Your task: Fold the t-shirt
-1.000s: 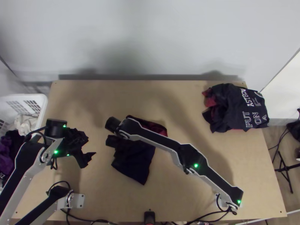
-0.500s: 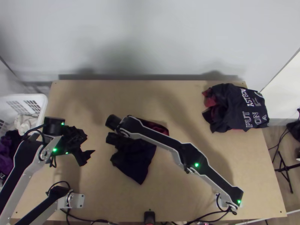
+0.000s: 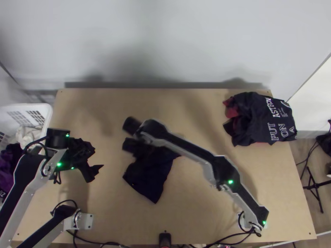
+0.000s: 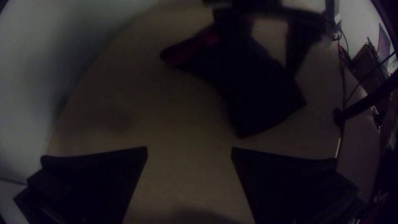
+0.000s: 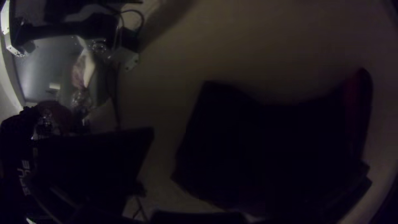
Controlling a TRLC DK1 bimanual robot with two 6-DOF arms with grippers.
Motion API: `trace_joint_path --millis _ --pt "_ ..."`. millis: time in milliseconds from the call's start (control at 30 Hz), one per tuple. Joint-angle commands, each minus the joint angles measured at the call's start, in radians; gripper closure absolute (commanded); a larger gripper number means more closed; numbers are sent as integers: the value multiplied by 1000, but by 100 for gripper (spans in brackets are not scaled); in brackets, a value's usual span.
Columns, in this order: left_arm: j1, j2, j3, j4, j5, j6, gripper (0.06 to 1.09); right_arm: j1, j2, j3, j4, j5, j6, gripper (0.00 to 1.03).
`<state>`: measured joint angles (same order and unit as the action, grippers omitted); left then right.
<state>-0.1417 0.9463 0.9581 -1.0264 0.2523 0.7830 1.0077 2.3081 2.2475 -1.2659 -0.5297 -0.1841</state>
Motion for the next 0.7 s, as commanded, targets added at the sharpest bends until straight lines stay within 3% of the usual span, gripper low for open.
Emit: trace_joint_path --millis 0,300,667 --pt "8 -4 2 -11 -1 16 10 -135 -210 -223 -43 103 -57 5" --pt "10 9 1 -1 2 32 10 -310 -403 -532 -1 206 -190 5" --pt "17 43 4 3 2 53 10 -357 -447 -694 143 243 -216 5"
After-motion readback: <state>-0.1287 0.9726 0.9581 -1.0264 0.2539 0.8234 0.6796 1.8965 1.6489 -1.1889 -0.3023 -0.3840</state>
